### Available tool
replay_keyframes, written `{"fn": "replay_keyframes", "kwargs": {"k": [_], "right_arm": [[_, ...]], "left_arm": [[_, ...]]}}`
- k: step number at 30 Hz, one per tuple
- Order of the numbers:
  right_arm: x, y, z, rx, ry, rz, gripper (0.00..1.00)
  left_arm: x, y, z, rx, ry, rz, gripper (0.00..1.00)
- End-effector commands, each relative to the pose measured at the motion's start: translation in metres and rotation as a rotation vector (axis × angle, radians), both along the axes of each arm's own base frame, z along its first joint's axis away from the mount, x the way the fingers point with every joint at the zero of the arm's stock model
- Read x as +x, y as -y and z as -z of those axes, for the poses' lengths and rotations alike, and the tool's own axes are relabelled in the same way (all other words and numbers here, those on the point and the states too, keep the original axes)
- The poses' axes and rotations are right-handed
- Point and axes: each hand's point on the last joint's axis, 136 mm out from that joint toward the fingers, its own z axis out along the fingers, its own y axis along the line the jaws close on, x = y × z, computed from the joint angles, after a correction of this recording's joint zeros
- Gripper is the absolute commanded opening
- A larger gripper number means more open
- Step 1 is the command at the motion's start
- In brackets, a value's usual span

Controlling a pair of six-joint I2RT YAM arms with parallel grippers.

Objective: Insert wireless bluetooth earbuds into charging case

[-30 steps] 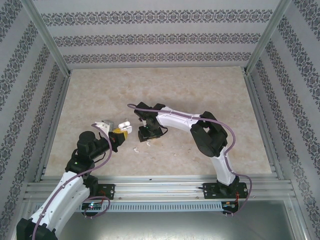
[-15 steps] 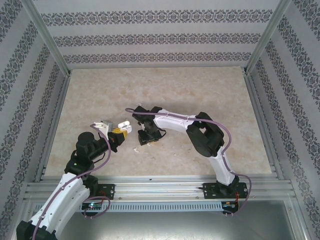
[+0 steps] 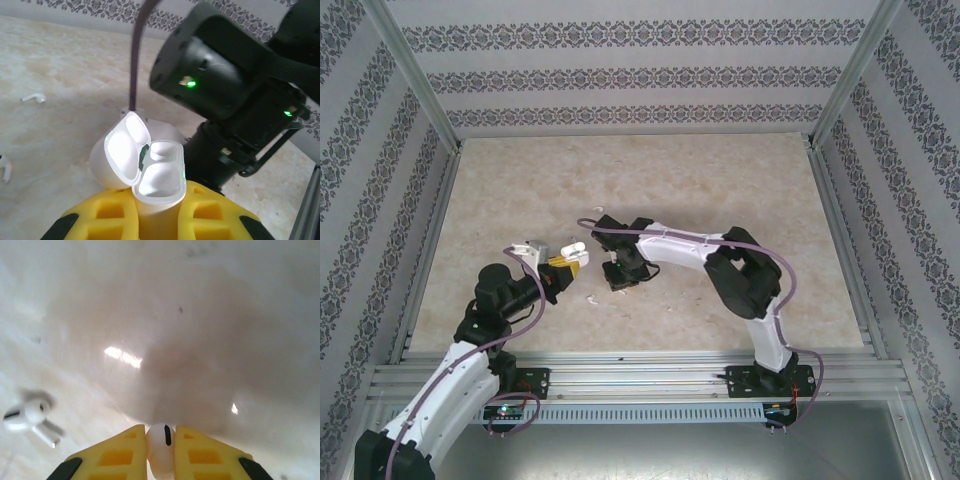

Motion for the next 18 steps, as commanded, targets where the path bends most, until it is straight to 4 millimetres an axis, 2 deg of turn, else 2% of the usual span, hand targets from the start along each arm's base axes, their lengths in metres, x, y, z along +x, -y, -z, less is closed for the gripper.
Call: {"fn": "replay_keyframes", "kwargs": {"k": [1,6,13,15,18], "right_arm": [[0.021,0.008,-0.056,0.115,0.148,0.108,0.13],[0.031,0.03,-0.128,0.225,0.331,0.208,0.11],[0.025,0.032,-0.233,0.46,0.564,0.204,0.08],[0.022,0.03,-0.255,0.545,0.598,0.209,0.08],[0.02,0.024,-0.278,0.667,0.622,0.22,0.08]], "left_arm": [[0.001,0.012,-0.041,-0.06,0.171,0.087,0.0],[0.005,0.027,-0.062,-0.049,0.271,0.19,0.0],[0.008,0.041,-0.096,0.051,0.499,0.291,0.0],[0.012,0.043,-0.104,0.057,0.534,0.296,0.0],[0.018,0.044,-0.115,0.054,0.568,0.293,0.0]]}}
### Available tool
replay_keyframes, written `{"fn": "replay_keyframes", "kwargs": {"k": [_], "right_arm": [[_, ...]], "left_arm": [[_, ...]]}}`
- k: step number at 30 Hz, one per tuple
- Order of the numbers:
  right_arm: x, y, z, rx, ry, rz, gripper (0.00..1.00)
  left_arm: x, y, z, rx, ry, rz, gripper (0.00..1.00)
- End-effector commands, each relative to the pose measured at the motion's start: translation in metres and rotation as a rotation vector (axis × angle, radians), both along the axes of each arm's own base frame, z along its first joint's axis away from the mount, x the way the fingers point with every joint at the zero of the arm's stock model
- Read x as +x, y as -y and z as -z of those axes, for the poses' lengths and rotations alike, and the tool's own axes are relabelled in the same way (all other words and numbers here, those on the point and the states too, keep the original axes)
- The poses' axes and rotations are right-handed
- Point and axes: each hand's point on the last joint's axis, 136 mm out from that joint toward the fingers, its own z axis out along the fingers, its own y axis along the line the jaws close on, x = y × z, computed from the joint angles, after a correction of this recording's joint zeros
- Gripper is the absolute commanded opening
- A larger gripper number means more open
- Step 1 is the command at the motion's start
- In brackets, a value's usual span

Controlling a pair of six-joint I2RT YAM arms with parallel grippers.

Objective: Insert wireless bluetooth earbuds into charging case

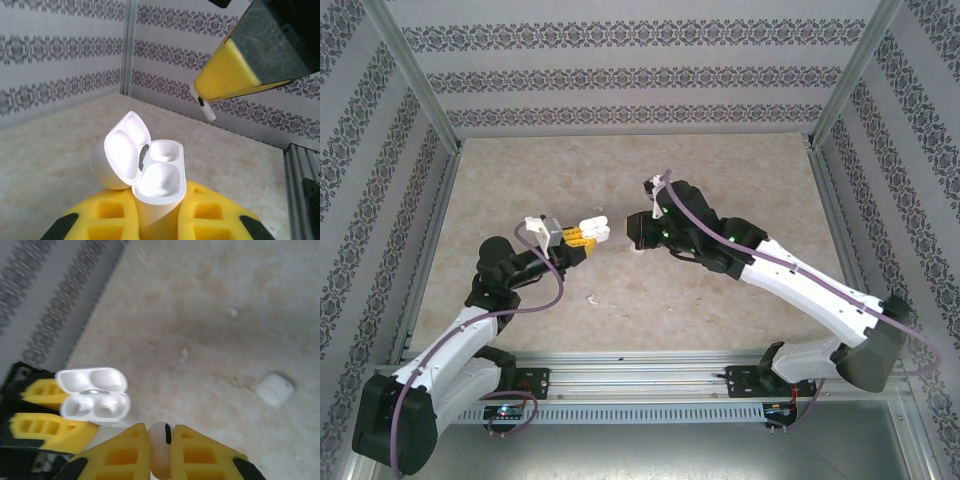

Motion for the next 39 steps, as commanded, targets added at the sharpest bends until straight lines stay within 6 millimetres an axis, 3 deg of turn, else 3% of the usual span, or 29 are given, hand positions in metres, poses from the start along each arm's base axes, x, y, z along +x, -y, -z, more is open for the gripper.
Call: {"fn": "replay_keyframes", "kwargs": {"k": [1,8,16,25,32,39], "right_arm": [[0.001,-0.011,-0.021,0.13,0.047,-0.007,0.08],[0.0,-0.032,-0.046,0.228,0.087,-0.082,0.08],[0.008,-0.045,-0.048,0.226,0.128,-0.107,0.07],[0.018,-0.051,-0.035,0.184,0.146,-0.104,0.06],[0.023,-0.047,-0.028,0.152,0.154,-0.081,0.06],[0.02,-0.039,-0.009,0.117,0.121,-0.06,0.06]], "left_arm": [[0.0,0.003,-0.036,-0.005,0.18,0.03,0.0],[0.003,0.006,-0.041,-0.033,0.174,0.045,0.0],[0.004,0.004,-0.046,-0.063,0.155,0.038,0.0],[0.007,0.003,-0.057,-0.142,0.123,0.032,0.0],[0.007,0.002,-0.057,-0.152,0.113,0.029,0.0],[0.009,0.0,-0.063,-0.165,0.119,0.015,0.0]]}}
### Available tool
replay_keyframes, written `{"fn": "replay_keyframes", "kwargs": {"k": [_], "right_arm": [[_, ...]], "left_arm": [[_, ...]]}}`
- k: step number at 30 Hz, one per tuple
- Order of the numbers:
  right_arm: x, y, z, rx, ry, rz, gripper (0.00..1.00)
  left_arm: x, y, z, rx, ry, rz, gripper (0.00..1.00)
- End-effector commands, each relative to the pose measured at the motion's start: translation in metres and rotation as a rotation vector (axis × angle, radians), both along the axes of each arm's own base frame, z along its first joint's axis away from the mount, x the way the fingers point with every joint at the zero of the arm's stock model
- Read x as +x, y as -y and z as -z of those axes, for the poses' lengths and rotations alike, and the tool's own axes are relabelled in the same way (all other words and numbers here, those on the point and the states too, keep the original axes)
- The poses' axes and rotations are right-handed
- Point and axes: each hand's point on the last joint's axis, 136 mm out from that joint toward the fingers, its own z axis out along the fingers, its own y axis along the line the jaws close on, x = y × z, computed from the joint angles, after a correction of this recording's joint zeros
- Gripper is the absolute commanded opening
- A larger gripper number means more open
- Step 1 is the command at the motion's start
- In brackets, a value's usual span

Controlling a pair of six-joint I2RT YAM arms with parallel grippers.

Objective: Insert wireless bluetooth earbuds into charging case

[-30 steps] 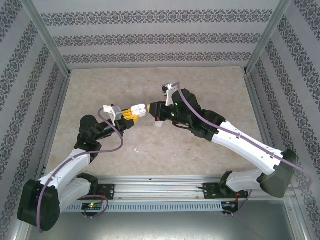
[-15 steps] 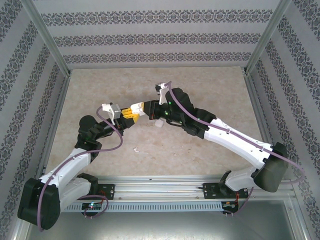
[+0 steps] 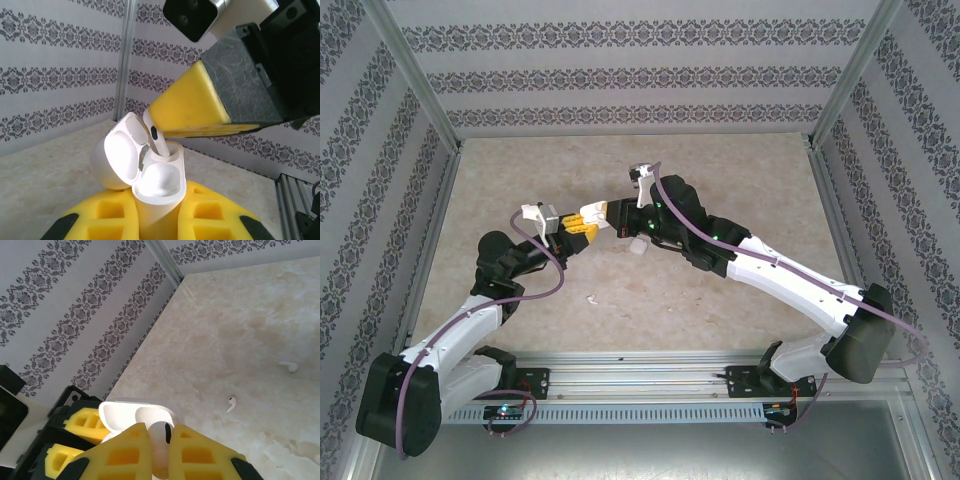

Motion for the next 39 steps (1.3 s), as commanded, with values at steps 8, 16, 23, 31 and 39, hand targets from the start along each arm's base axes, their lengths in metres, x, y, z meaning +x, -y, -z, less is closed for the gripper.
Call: {"fn": "replay_keyframes", "kwargs": {"k": [8,16,23,31,39], "right_arm": [[0.0,0.012,0.021,-0.061,-0.043,0.058,0.09],[-0.008,0.009,0.026,-0.067,-0.083,0.059,0.17],[-0.01,0.009,0.025,-0.075,-0.109,0.064,0.23],[-0.011,0.01,0.016,-0.068,-0.119,0.066,0.31],[-0.015,0.006,0.002,-0.041,-0.124,0.04,0.44]], "left_arm": [[-0.001,-0.003,-0.033,-0.055,0.102,-0.006,0.0],[0.004,-0.002,-0.029,-0.036,0.086,-0.018,0.0],[0.006,-0.002,-0.027,-0.035,0.075,-0.019,0.0],[0.008,-0.001,-0.024,-0.029,0.07,-0.021,0.0],[0.008,0.0,-0.02,-0.025,0.059,-0.019,0.0]]}}
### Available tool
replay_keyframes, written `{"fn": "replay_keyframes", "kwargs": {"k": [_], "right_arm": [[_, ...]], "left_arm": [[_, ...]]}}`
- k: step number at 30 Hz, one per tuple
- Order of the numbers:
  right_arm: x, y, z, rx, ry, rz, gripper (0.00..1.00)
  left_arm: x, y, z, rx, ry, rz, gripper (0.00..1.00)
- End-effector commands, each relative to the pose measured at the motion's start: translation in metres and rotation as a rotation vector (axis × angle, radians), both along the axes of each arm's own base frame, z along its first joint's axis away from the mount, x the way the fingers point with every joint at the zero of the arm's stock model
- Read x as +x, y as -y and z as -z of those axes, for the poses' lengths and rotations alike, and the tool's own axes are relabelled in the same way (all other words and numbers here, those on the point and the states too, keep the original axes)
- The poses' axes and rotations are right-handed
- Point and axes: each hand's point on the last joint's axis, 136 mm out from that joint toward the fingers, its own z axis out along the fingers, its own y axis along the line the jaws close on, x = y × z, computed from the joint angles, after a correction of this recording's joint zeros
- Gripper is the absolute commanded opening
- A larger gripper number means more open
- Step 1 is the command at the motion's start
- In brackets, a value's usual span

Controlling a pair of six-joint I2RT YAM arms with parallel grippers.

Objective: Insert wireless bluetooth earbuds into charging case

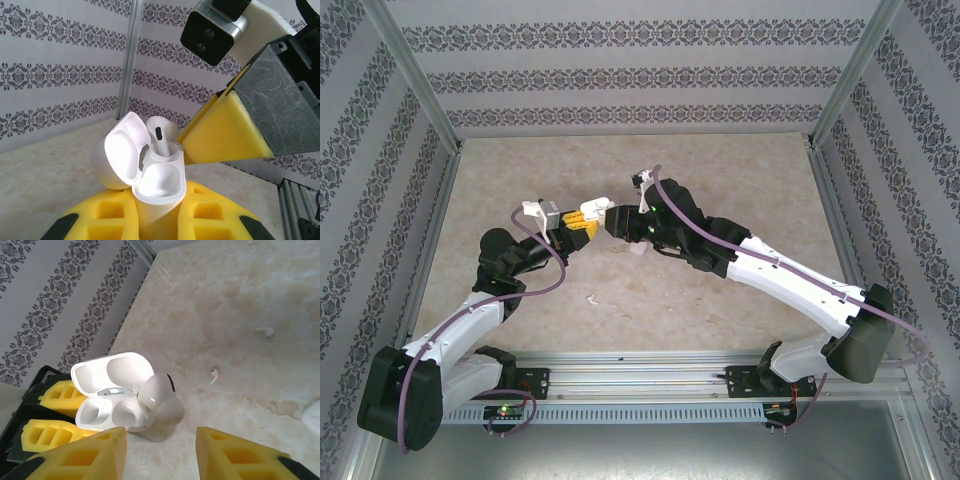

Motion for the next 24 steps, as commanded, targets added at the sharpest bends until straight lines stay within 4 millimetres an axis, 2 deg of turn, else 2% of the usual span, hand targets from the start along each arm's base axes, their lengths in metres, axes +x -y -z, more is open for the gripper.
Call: {"fn": "replay_keyframes", "kwargs": {"k": [1,7,13,18,24], "right_arm": [[-0.007,-0.005,-0.02,0.03,0.006,-0.027,0.46],[-0.01,-0.003,-0.043,0.057,0.011,-0.032,0.6],[-0.012,0.005,-0.054,0.074,-0.031,-0.03,0.62],[-0.007,0.018,-0.05,0.074,-0.067,-0.012,0.57],[0.005,0.039,-0.038,0.079,-0.109,0.027,0.43]], "left_arm": [[0.0,-0.001,-0.022,-0.014,0.089,-0.005,0.0],[0.001,0.001,-0.018,-0.01,0.08,0.001,0.0],[0.001,0.003,-0.022,-0.024,0.086,0.02,0.0],[-0.004,0.007,-0.023,-0.034,0.091,0.051,0.0],[-0.013,0.012,-0.026,-0.054,0.091,0.114,0.0]]}}
